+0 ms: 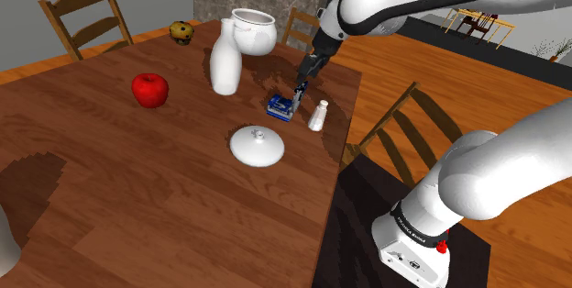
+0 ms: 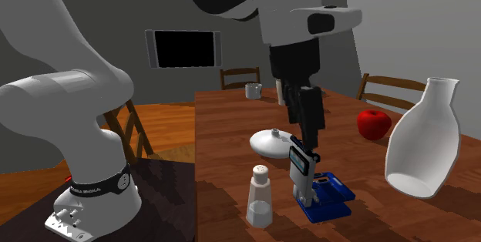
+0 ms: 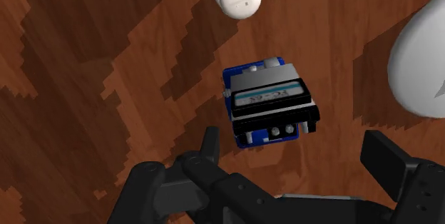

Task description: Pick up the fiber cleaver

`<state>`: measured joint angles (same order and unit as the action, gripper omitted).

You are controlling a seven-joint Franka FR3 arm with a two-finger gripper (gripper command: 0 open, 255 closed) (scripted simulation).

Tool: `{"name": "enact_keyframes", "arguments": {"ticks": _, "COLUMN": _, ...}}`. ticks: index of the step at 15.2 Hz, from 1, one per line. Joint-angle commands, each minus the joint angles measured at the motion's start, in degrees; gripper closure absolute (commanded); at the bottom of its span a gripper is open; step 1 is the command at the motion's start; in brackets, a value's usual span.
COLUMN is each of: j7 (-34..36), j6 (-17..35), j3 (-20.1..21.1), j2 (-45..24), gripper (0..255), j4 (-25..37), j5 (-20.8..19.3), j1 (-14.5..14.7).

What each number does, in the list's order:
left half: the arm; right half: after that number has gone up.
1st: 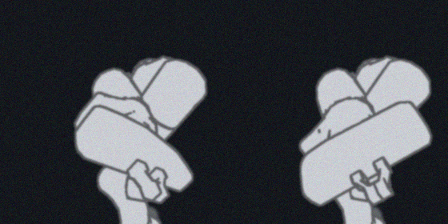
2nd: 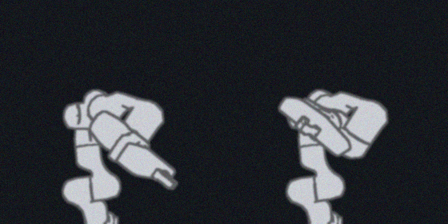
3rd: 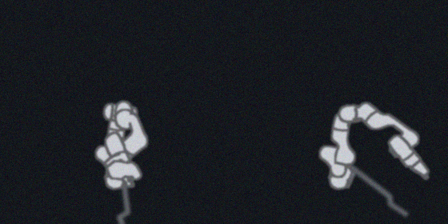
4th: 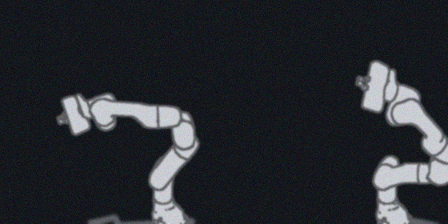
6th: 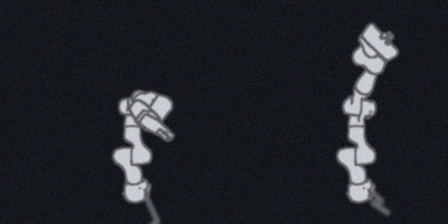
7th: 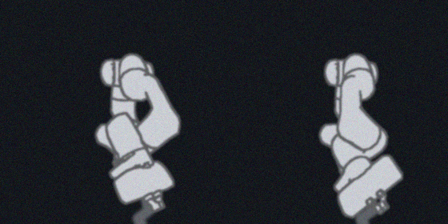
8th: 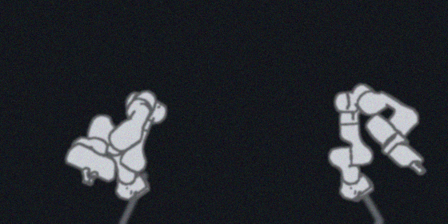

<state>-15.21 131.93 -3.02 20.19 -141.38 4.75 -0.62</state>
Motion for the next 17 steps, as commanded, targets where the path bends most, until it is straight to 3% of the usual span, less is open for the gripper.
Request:
{"name": "enact_keyframes", "arguments": {"ticks": 1, "j7": -0.6, "j6": 2.3, "j3": -0.2, "j2": -1.7, "gripper": 0, "j4": 0.1, "j5": 0.2, "j1": 0.0}}
{"name": "enact_keyframes", "arguments": {"ticks": 9, "j7": -1.3, "j6": 7.9, "j3": -0.4, "j2": -4.4, "gripper": 0, "j4": -2.9, "j5": 0.8, "j1": 0.3}}
{"name": "enact_keyframes", "arguments": {"ticks": 10, "j7": -1.2, "j6": 8.1, "j3": -0.3, "j2": -4.4, "gripper": 255, "j4": -3.0, "j5": 0.9, "j1": 0.3}}
{"name": "enact_keyframes", "arguments": {"ticks": 17, "j7": -1.2, "j6": 8.1, "j3": -0.3, "j2": -4.4, "gripper": 255, "j4": -3.0, "j5": 0.9, "j1": 0.4}}
